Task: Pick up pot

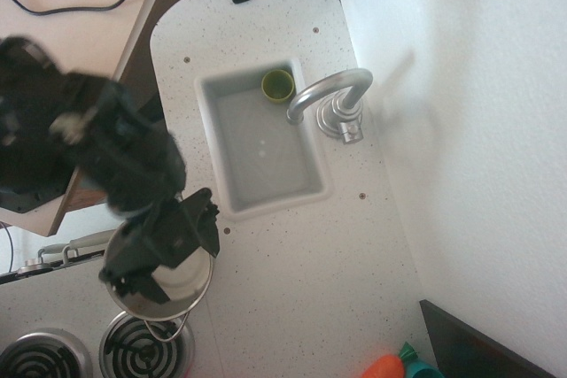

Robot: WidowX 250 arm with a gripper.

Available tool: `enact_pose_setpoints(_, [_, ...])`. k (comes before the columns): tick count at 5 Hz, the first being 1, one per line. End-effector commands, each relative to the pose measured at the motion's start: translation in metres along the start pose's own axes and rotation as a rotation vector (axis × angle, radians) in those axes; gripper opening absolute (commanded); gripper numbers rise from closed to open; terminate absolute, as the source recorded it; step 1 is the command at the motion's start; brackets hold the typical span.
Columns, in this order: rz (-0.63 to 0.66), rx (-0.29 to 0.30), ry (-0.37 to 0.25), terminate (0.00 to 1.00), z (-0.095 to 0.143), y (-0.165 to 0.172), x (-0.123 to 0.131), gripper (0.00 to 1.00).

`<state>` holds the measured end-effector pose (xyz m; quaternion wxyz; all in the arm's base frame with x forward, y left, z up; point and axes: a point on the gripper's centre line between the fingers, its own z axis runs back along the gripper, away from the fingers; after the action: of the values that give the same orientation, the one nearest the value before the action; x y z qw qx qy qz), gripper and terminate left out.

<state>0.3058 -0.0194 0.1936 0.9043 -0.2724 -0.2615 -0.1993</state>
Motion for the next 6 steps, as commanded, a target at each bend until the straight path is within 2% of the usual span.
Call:
enact_pose_setpoints(1, [0.097, 0.197, 0.168, 0.00, 0.025, 0.022, -0.003, 1.00])
enact_pose_setpoints(2, [0.098, 0.347, 0.340, 0.00, 0.020, 0.034, -0.014, 1.00])
enact_pose_setpoints(3, [0.082, 0.431, 0.439, 0.00, 0.017, 0.036, -0.017, 1.00])
enact_pose_setpoints(4, [0.102, 0.451, 0.507, 0.00, 0.013, 0.040, -0.022, 1.00])
enact_pose_setpoints(5, [0.103, 0.317, 0.450, 0.00, 0.005, 0.041, -0.031, 1.00])
enact_pose_setpoints(6, [0.116, 0.209, 0.427, 0.00, -0.013, 0.046, -0.054, 1.00])
